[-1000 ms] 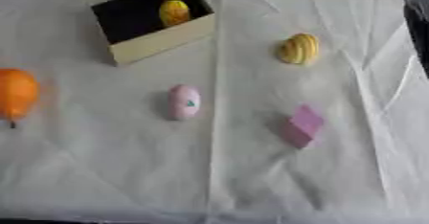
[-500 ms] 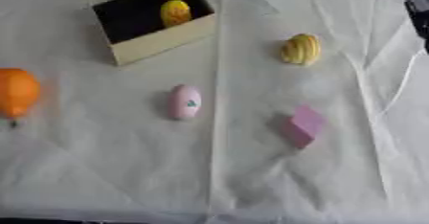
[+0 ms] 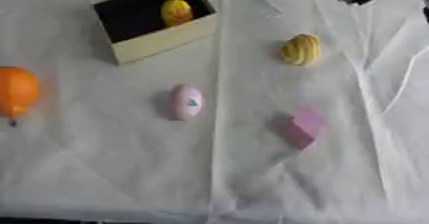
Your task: Pick up objects on the table and place them in the box.
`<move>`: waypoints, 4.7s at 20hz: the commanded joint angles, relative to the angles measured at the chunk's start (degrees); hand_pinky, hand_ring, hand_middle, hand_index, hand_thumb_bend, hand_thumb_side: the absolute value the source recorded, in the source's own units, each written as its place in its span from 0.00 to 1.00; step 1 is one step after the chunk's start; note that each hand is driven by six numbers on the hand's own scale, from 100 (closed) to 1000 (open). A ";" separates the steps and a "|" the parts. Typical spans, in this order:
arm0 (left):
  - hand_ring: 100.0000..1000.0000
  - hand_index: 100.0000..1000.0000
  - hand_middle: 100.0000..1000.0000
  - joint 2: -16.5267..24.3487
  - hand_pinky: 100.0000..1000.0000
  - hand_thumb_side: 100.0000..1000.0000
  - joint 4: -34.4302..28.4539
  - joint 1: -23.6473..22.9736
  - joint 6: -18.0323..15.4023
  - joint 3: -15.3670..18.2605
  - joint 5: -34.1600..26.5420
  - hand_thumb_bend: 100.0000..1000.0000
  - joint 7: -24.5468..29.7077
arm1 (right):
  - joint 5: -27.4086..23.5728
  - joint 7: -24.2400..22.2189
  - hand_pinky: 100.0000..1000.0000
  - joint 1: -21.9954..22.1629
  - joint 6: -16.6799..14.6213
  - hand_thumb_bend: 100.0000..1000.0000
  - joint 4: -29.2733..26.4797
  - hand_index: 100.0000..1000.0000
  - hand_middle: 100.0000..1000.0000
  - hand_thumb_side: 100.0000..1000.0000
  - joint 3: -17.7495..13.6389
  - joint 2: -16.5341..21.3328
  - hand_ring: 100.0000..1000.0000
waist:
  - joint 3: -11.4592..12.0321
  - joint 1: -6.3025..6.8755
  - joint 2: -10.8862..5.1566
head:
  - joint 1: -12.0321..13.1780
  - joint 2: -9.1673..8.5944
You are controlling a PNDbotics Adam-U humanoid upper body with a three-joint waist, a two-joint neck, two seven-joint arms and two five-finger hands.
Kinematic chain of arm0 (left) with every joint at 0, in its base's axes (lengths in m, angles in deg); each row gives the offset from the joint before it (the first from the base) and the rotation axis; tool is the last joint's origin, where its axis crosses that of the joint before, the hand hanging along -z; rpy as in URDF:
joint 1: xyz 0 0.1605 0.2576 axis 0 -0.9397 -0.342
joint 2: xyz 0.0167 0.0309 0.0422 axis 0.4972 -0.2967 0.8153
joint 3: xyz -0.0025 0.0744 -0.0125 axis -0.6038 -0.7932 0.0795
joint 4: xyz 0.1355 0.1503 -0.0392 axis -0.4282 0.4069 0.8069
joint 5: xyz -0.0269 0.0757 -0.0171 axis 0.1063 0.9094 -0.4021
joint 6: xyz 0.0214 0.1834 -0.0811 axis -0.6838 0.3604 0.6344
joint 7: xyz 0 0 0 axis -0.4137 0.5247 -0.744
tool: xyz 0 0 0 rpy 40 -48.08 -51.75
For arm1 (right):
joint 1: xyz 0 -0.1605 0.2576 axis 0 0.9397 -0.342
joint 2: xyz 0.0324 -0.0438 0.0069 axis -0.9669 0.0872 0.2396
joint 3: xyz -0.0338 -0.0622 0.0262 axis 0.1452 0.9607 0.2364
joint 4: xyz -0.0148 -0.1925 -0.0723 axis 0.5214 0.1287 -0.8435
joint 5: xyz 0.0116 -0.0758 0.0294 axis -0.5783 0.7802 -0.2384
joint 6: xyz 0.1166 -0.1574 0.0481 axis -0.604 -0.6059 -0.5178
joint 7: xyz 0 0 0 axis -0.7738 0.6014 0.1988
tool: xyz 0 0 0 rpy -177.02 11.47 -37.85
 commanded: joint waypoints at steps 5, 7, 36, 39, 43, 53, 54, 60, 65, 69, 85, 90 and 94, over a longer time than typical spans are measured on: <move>0.73 0.83 0.73 1.85 0.78 0.55 -1.12 0.56 -0.02 0.05 -0.05 0.00 0.05 | -3.10 -4.80 0.86 1.83 -0.56 0.00 -5.08 0.94 0.90 0.24 0.35 4.16 0.97 | 0.07 -0.74 -1.39 | 0.11 0.20; 0.73 0.83 0.73 1.76 0.78 0.55 -1.12 0.58 0.00 -0.01 -0.09 0.00 0.12 | -3.73 -4.92 0.86 2.50 -0.34 0.01 -5.72 0.95 0.90 0.24 0.72 4.20 0.97 | 0.19 -0.74 -1.36 | 0.03 0.20; 0.73 0.83 0.73 0.96 0.78 0.57 -1.12 0.86 0.22 -0.30 -0.65 0.00 0.60 | -2.01 0.95 0.86 9.83 0.27 0.17 -10.03 0.96 0.87 0.19 4.55 2.00 0.95 | 1.18 -0.69 -0.28 | -0.70 0.20; 0.73 0.83 0.73 0.85 0.78 0.58 -1.12 0.94 0.27 -0.33 -0.73 0.00 0.65 | -2.60 0.74 0.86 10.15 -0.28 0.15 -9.51 0.96 0.86 0.21 4.69 1.56 0.95 | 1.24 -0.73 -0.06 | -0.67 0.20; 0.73 0.83 0.73 0.77 0.78 0.58 -1.12 0.98 0.28 -0.27 -0.77 0.00 0.63 | -3.78 0.08 0.85 10.50 -0.93 0.11 -8.89 0.95 0.86 0.22 5.02 1.15 0.95 | 1.38 -0.66 0.17 | -0.64 0.20; 0.73 0.83 0.73 0.51 0.78 0.58 -1.12 1.07 0.34 -0.30 -0.98 0.00 0.71 | -4.54 -1.24 0.85 10.13 -1.87 0.11 -6.18 0.94 0.84 0.18 5.78 -0.44 0.95 | 1.62 -0.49 0.63 | -0.85 0.20; 0.73 0.83 0.73 0.48 0.78 0.59 -1.12 1.11 0.34 -0.30 -1.00 0.00 0.72 | -4.52 -1.58 0.85 9.95 -2.14 0.11 -5.88 0.94 0.84 0.19 5.89 -0.56 0.95 | 1.65 -0.48 0.67 | -0.86 0.20; 0.73 0.83 0.73 0.30 0.78 0.59 -1.12 1.10 0.49 -0.31 -1.11 0.00 0.72 | -4.32 -2.02 0.84 9.69 -3.14 0.09 -4.54 0.89 0.76 0.15 6.41 -1.53 0.93 | 1.71 -0.60 0.92 | -0.85 0.20; 0.73 0.83 0.73 0.27 0.78 0.60 -1.12 1.18 0.43 -0.24 -1.11 0.00 0.67 | -3.94 1.32 0.77 9.60 -2.86 0.05 -4.53 0.72 0.54 0.19 6.44 -1.83 0.81 | 1.79 -0.58 1.03 | -0.76 0.20; 0.73 0.83 0.73 0.23 0.78 0.60 -1.12 1.12 0.50 -0.22 -1.11 0.00 0.65 | -4.58 7.81 0.71 9.71 -1.95 0.00 -5.64 0.63 0.43 0.18 6.14 -1.68 0.70 | 1.72 -0.62 0.91 | -0.72 0.20; 0.74 0.83 0.73 0.31 0.78 0.59 -1.12 0.99 0.59 -0.41 -1.09 0.00 0.94 | -12.69 12.16 0.70 0.78 0.13 0.00 -17.79 0.61 0.40 0.08 5.20 -2.55 0.65 | 1.64 -0.77 -0.34 | -1.13 0.20; 0.74 0.83 0.73 0.18 0.78 0.59 -1.12 1.46 0.50 -0.96 -1.37 0.00 1.48 | -9.83 9.26 0.70 -8.50 1.38 0.00 -15.40 0.61 0.41 0.09 7.92 -12.47 0.65 | 2.06 -0.61 -0.72 | -2.59 0.20; 0.74 0.83 0.73 -0.01 0.78 0.59 -1.12 2.16 0.49 -1.50 -1.74 0.00 2.10 | -3.90 10.44 0.70 -12.66 2.67 0.00 -9.33 0.62 0.41 0.07 7.80 -22.27 0.65 | 3.05 -0.51 -0.57 | -5.00 0.20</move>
